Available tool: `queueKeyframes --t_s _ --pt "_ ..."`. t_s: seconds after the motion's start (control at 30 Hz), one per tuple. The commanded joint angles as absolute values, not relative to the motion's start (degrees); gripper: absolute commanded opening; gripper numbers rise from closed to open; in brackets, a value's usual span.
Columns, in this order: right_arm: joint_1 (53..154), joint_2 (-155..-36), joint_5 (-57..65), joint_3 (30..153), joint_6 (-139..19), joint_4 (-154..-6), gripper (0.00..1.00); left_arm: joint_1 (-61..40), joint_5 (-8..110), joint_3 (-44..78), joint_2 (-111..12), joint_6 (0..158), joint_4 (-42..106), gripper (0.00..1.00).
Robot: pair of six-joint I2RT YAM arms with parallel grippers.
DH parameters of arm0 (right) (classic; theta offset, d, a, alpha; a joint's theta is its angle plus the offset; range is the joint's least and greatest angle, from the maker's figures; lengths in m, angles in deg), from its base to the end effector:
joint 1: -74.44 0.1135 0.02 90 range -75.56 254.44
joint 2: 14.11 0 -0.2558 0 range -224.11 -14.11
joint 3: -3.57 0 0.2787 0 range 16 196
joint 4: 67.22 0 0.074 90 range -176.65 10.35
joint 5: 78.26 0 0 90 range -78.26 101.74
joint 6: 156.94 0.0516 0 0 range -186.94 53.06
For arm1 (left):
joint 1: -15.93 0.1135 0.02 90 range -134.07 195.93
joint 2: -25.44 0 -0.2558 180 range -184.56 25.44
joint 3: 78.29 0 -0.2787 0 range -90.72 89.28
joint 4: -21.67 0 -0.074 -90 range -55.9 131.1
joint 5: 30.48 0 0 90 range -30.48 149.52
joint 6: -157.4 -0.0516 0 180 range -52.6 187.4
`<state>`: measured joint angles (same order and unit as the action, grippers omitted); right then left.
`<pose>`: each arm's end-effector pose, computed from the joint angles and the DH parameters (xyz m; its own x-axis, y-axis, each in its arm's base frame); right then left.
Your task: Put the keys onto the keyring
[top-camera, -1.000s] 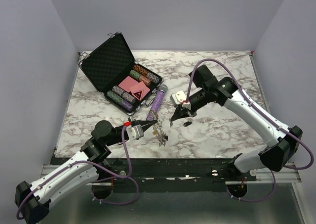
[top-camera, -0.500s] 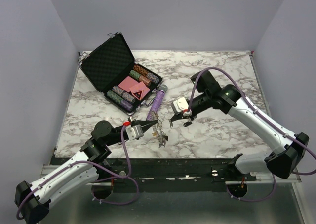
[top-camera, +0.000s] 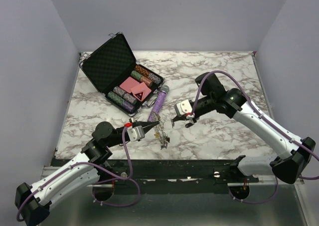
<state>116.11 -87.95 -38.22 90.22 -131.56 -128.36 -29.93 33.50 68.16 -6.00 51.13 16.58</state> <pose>0.1917 0.2235 0.3409 0.4908 -0.3413 -0.8017 -0.8504 -0.3878 -0.3555 0.1228 -0.1591 0.2723 0.3494 0.0015 -0.9370 0.8856 0.3261 0.3307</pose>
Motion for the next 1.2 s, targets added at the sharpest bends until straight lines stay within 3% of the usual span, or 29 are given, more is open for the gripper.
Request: queueKeyframes --t_s 0.0,1.17 --pt "116.54 -86.53 -36.95 89.39 -129.61 -125.62 0.01 -29.68 32.19 67.66 -5.41 50.79 13.89 0.0" --pt "116.54 -86.09 -37.57 88.16 -127.41 -124.12 0.0 -29.68 32.28 67.4 -5.23 50.09 14.59 0.0"
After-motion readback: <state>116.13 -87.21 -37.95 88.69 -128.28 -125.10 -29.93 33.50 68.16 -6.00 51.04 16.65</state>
